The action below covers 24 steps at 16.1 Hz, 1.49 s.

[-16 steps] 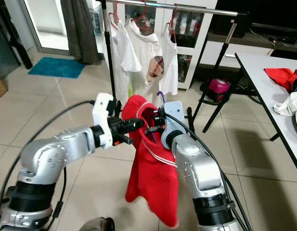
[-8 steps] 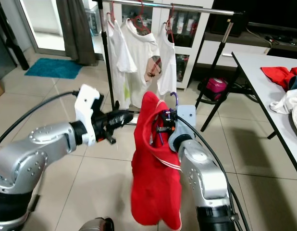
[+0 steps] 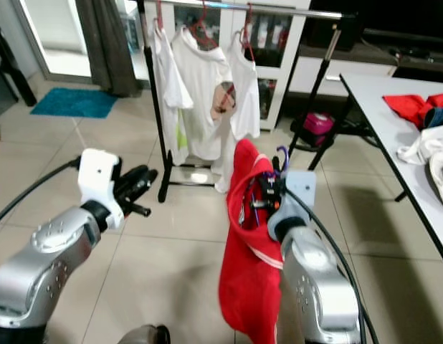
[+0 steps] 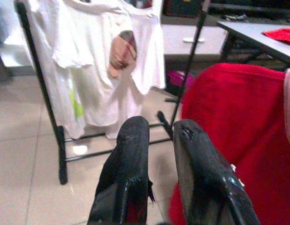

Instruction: Hang hanger

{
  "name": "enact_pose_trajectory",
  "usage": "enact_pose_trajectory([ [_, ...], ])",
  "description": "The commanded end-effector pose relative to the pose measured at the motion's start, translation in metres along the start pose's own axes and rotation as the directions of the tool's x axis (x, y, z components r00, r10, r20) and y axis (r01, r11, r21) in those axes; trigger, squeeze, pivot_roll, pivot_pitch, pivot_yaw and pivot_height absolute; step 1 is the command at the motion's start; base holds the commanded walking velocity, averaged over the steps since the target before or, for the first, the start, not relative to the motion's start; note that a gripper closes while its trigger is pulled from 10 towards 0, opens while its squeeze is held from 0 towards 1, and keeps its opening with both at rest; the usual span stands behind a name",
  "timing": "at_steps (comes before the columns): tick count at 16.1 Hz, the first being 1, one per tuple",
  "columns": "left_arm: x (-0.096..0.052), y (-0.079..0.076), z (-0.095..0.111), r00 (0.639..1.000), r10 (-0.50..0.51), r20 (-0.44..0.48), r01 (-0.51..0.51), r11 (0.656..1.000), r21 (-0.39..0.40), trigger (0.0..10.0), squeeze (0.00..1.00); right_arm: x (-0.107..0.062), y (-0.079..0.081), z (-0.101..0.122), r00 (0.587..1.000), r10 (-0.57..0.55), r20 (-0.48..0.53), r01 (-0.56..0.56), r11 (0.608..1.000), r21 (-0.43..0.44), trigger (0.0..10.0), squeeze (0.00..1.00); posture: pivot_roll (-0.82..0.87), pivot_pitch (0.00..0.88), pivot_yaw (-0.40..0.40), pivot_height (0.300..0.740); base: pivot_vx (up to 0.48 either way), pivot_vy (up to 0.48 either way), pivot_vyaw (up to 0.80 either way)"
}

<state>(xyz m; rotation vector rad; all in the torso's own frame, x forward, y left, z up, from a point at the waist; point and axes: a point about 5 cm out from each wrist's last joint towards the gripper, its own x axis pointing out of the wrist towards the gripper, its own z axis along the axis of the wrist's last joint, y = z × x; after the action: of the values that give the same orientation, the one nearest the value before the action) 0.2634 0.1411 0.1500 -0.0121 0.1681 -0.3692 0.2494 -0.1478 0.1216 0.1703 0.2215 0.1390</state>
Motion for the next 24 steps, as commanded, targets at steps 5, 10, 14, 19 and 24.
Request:
enact_pose_trajectory([
  [5,0.003,0.001,-0.004,0.999,0.024,0.03,-0.025,0.999,0.036,10.0,0.0,-0.012,0.004,0.01,0.997,0.037,0.06,-0.037,0.999,-0.005,10.0,0.0,0.01,0.0,-0.013,0.74,0.052,0.0,0.0],
  [10,0.01,-0.005,0.0,0.998,0.009,0.069,-0.014,0.998,0.063,10.0,0.0,-0.013,-0.002,0.016,0.993,-0.016,0.114,0.013,0.999,0.03,10.0,0.0,0.0,0.018,-0.006,0.74,0.283,0.0,-0.8],
  [14,0.013,-0.007,0.001,0.997,-0.001,0.077,-0.004,0.998,0.061,10.0,0.0,-0.012,-0.005,0.017,0.991,-0.053,0.119,0.05,0.998,0.023,10.0,0.0,0.0,0.02,-0.002,0.74,0.282,0.0,-0.79],
  [19,0.013,-0.007,0.002,0.997,-0.002,0.081,-0.002,0.998,0.057,10.0,0.0,-0.013,-0.005,0.017,0.992,-0.061,0.115,0.056,0.998,0.042,10.0,0.0,0.0,0.028,0.001,0.74,0.296,0.0,-0.42],
  [24,0.012,-0.007,0.001,0.997,0.004,0.079,-0.008,0.999,0.05,10.0,0.0,-0.014,0.004,0.016,0.994,0.011,0.106,-0.015,0.999,0.034,0.0,0.0,0.0,0.03,-0.004,0.74,0.302,0.0,0.0],
])
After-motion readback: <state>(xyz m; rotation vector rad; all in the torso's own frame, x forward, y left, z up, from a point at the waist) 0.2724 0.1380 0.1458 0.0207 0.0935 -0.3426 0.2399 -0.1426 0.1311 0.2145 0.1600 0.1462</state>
